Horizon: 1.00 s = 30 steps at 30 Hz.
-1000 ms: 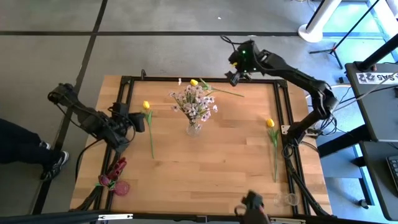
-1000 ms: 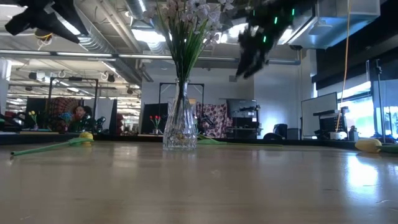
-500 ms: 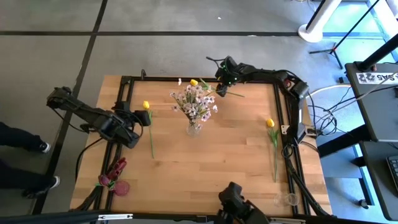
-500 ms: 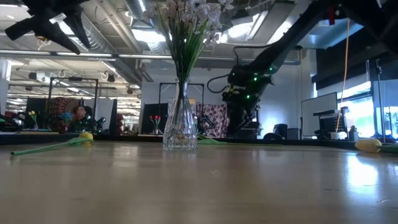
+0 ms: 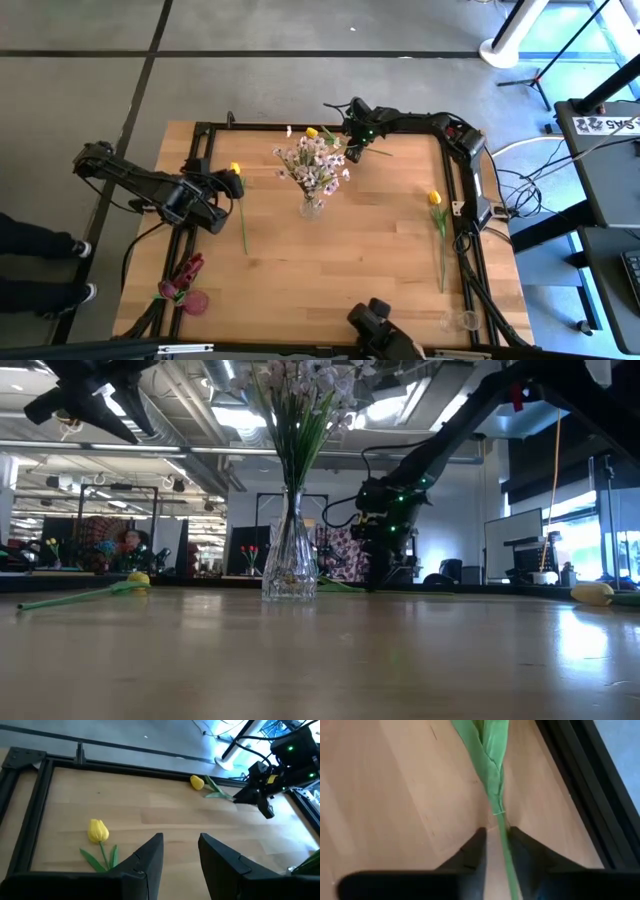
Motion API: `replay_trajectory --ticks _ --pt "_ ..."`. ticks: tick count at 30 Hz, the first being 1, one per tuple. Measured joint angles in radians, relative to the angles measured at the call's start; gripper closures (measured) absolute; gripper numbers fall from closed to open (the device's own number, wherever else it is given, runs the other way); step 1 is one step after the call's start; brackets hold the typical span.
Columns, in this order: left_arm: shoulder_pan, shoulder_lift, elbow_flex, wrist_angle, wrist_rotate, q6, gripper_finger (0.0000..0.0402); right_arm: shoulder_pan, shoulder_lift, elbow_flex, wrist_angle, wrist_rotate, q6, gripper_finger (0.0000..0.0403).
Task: Sort flowers into vase by color
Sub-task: Put the top yellow tulip into the bottom transparent vase
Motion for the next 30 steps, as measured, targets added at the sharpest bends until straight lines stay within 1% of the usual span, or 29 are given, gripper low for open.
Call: replay_trajectory --ticks 4,5,7,10,12,14,19,24,27,30 --pt "0.0 0.0 0.0 0.006 0.0 0.0 0.0281 -0.001 0.002 -0.001 -0.025 0.01 0.001 0.0386" --pt "0.0 0.0 0.0 0.008 -0.003 0.0 0.0281 -0.001 0.002 -0.001 -0.03 0.012 0.001 0.0393" --pt "0.0 0.0 0.0 0.035 -0.019 0.007 0.0281 -0.001 -0.01 -0.001 -0.045 0.015 0.016 0.0391" --pt "-0.006 -0.004 0.008 0.148 -0.076 0.093 0.0281 -0.002 -0.063 -0.009 -0.127 0.018 0.037 0.0397" --pt "-0.008 -0.006 0.024 0.274 -0.112 0.21 0.0281 -0.004 -0.116 -0.019 -0.211 0.015 0.058 0.0398" --pt "-0.008 -0.006 0.034 0.421 -0.132 0.347 0.0281 -0.004 -0.2 -0.013 -0.217 0.013 0.066 0.0397" --pt "-0.008 -0.003 0.039 0.859 -0.139 0.723 0.0281 0.005 -0.415 -0.013 -0.285 0.002 0.113 0.0399" --pt "-0.014 0.008 0.04 1.238 -0.129 1.02 0.0281 0.028 -0.641 -0.008 -0.281 -0.034 0.222 0.0401" --pt "-0.034 0.01 0.04 1.384 -0.065 1.171 0.0281 0.085 -0.764 -0.011 -0.254 -0.046 0.267 0.0401" --pt "-0.037 0.021 0.04 1.482 0.007 1.271 0.028 0.205 -0.876 -0.007 -0.174 -0.057 0.332 0.0401"
